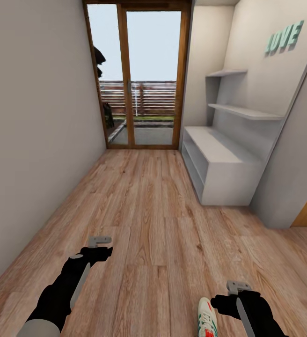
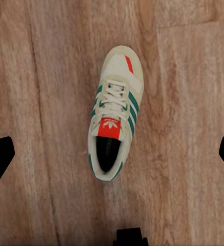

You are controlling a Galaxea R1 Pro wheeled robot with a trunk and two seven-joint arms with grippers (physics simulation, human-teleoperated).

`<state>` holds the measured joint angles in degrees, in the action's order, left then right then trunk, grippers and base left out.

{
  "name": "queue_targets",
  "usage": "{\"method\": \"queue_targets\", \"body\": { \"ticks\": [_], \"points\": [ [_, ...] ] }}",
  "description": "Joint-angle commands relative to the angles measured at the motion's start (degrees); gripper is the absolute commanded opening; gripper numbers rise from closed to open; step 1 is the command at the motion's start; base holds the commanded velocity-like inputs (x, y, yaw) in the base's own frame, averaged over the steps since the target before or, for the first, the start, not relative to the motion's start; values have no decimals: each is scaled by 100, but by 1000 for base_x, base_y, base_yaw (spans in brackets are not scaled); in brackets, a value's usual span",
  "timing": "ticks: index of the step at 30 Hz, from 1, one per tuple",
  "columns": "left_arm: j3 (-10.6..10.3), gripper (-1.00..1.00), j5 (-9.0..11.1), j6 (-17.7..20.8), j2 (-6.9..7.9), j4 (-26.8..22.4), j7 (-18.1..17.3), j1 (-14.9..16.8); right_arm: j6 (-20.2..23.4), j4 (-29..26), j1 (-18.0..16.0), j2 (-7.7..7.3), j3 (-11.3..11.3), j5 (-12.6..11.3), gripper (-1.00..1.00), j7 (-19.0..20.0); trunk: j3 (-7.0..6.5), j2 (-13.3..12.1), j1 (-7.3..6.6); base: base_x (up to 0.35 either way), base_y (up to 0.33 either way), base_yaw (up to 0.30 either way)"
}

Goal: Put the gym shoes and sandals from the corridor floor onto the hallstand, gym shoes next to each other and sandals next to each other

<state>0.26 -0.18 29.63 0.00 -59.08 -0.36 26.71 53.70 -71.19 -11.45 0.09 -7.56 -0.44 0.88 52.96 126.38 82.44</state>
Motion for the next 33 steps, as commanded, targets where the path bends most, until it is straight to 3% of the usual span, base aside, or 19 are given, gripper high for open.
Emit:
{"method": "queue_targets", "body": {
  "ticks": [1,33],
  "points": [
    [0,100,0,0,0,0,-2,0,0,0,0,0,0,0,100,0,19,42,23,0,0,0],
    [1,100,0,-1,0,-7,-10,1,-7,9,-1,9,6,0,100,-7,596,1325,725,0,0,0]
  ]
}}
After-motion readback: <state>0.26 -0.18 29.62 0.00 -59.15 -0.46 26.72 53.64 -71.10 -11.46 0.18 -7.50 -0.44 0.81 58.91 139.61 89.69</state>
